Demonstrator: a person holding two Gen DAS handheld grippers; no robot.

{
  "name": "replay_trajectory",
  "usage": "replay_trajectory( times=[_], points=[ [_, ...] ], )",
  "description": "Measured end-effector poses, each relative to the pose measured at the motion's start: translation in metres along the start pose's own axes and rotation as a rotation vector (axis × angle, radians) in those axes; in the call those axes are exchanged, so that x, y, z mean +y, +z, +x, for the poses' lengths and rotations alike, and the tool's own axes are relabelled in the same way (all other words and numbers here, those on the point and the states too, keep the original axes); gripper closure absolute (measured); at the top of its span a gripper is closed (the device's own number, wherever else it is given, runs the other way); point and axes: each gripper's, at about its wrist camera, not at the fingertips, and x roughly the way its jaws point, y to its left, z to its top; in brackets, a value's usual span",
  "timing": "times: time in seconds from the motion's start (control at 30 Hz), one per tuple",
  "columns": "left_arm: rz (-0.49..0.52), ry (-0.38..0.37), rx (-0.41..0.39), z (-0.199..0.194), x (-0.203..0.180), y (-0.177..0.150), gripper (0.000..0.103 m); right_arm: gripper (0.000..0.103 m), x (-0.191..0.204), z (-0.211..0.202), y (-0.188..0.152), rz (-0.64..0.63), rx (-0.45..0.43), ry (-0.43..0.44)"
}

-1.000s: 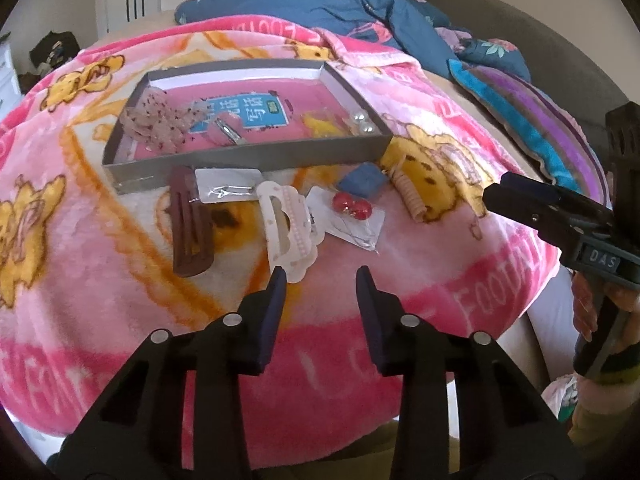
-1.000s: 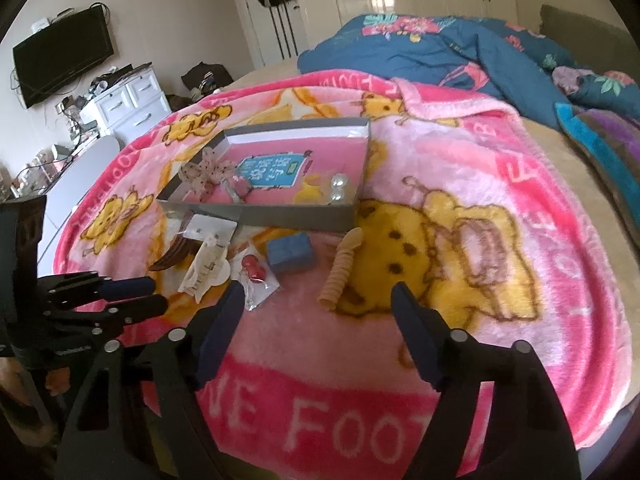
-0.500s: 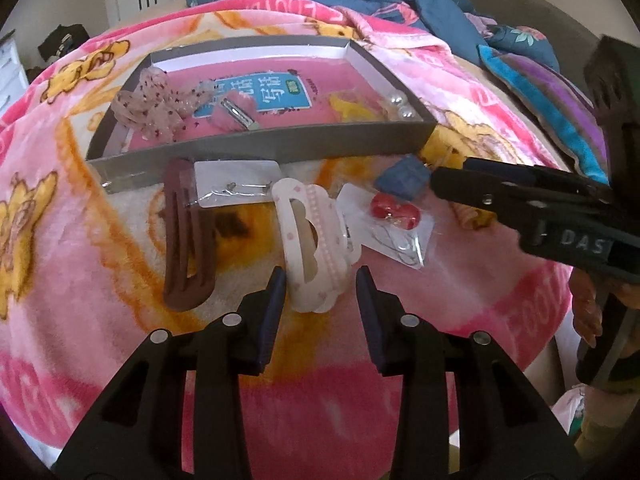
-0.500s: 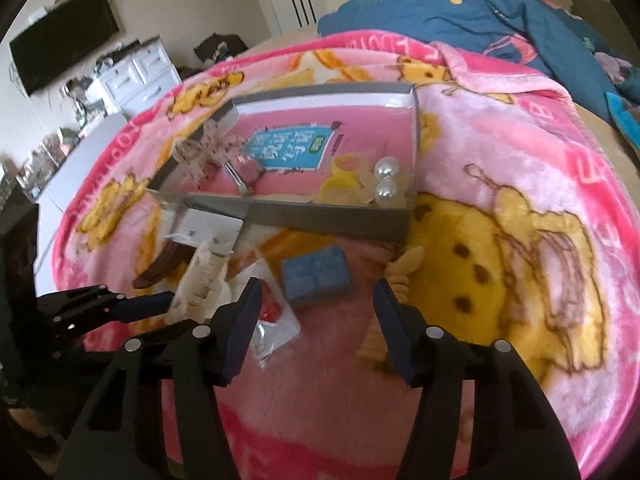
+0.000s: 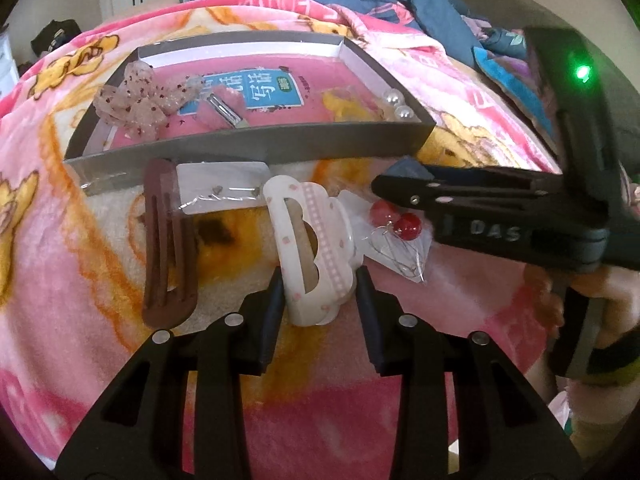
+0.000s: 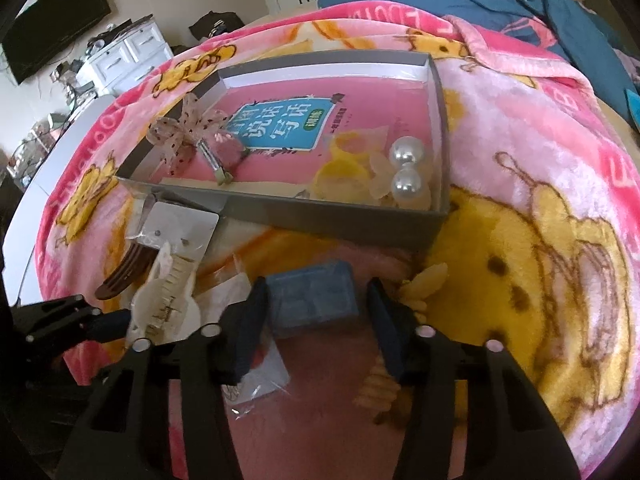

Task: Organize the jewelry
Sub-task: 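Grasp the white claw clip with left tool while right tool grasps the blue box, then carry the white clip into the tray with left tool while right tool carries the blue box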

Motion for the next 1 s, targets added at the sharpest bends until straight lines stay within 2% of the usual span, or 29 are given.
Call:
replay_trajectory(
  times=[0.17,0.33,0.57,1.0],
  points=[
    [-0.028,-0.033,-0.037,-0.019,0.009,0.003,0.076,0.059,0.001,-0.004,0.0,-0.001,-0.017,-0.014],
    [-0.062,-0.044,-0.084,-0.039,0.02,0.006,0.076,0.059,0.001,-0.027,-0.003,0.011,-0.071,-0.024],
    [-0.119,-0.018,-0.143,-0.062,0.044,0.01,0.076,0.059,0.012,-0.057,-0.004,-0.017,-0.134,-0.034],
    [-0.185,0.022,-0.225,-0.092,0.078,0.02,0.076,0.059,0.049,-0.076,0.02,-0.078,-0.202,0.014]
  ],
)
